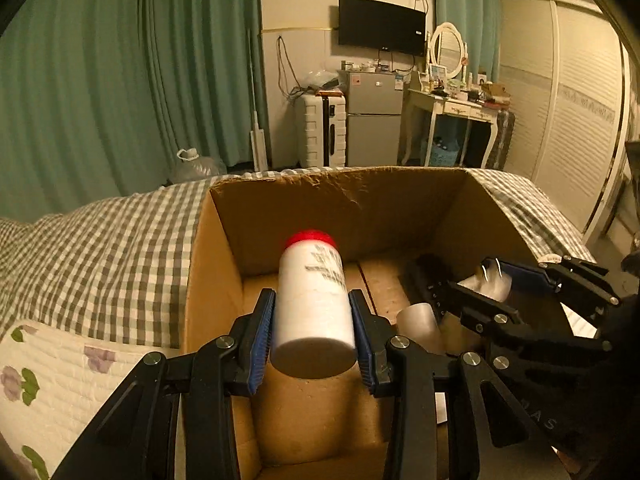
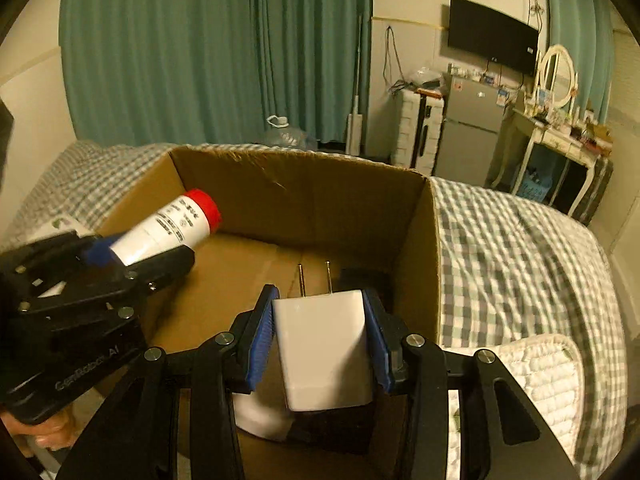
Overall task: Organize rigid objects
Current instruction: 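Carry the red-capped bottle and white charger over the box and release them inside, then withdraw both tools from the box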
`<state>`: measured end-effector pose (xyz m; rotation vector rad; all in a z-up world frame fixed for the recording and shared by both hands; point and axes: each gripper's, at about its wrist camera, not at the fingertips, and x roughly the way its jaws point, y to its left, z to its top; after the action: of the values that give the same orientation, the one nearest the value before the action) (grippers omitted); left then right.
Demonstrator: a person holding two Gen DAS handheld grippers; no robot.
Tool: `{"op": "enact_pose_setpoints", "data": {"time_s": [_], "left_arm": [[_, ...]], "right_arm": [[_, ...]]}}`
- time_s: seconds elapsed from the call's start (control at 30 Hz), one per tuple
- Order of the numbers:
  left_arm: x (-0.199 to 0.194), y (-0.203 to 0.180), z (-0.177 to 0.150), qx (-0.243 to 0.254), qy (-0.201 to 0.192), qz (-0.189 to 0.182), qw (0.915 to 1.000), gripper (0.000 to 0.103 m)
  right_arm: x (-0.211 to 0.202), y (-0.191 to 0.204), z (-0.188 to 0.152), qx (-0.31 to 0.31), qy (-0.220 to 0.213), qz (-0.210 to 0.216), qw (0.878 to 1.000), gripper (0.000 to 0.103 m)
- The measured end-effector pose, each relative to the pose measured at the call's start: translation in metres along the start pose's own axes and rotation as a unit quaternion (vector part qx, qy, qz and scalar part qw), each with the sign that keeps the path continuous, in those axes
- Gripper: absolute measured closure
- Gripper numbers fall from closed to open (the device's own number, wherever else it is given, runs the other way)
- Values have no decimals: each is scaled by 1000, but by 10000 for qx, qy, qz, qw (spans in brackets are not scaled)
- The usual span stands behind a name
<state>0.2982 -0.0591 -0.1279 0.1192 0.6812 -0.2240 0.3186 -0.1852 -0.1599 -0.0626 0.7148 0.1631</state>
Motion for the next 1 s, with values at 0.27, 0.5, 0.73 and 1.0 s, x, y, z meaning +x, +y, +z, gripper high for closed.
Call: {"op": "enact_pose_setpoints", "data": {"time_s": [0.27,0.5,0.73,1.0], "left_arm": [[-47,13,22,-319,-387,-188,9986,54],[-130,24,49,-534,-952,-175,9939,45],[-206,28,57,-643,-1485,-54,9868,42],[-264,35,50,-662,-1907,396,9786,41]], "right_arm": [[-26,-2,7,175,-249,-98,9995,53],[-105,1,27,225,-929,-290,9950,32],[-194,10,42,258,-1605,-551,9852,7],[-264,27,46,172,-2034,-902,9748,0]]}}
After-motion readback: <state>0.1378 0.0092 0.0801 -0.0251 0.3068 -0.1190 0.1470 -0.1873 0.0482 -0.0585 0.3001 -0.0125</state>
